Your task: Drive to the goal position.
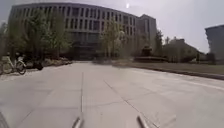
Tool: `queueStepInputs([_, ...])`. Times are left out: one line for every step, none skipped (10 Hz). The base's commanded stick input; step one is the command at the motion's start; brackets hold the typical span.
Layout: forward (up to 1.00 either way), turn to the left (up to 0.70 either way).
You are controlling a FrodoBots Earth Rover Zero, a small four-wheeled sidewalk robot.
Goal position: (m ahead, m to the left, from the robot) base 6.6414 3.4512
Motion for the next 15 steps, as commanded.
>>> queueStepInputs([0.70, 0.00])
queueStepInputs([0.70, 0.00])
queueStepInputs([0.70, 0.00])
queueStepInputs([0.70, 0.00])
queueStepInputs([0.70, 0.00])
queueStepInputs([0.70, 0.00])
queueStepInputs([0.70, 0.00])
queueStepInputs([0.70, 0.00])
queueStepInputs([0.70, 0.00])
queueStepInputs([0.70, 0.00])
queueStepInputs([0.70, 0.00])
queueStepInputs([0.70, 0.00])
queueStepInputs([0.70, 0.00])
queueStepInputs([0.70, 0.00])
queueStepInputs([0.70, 0.00])
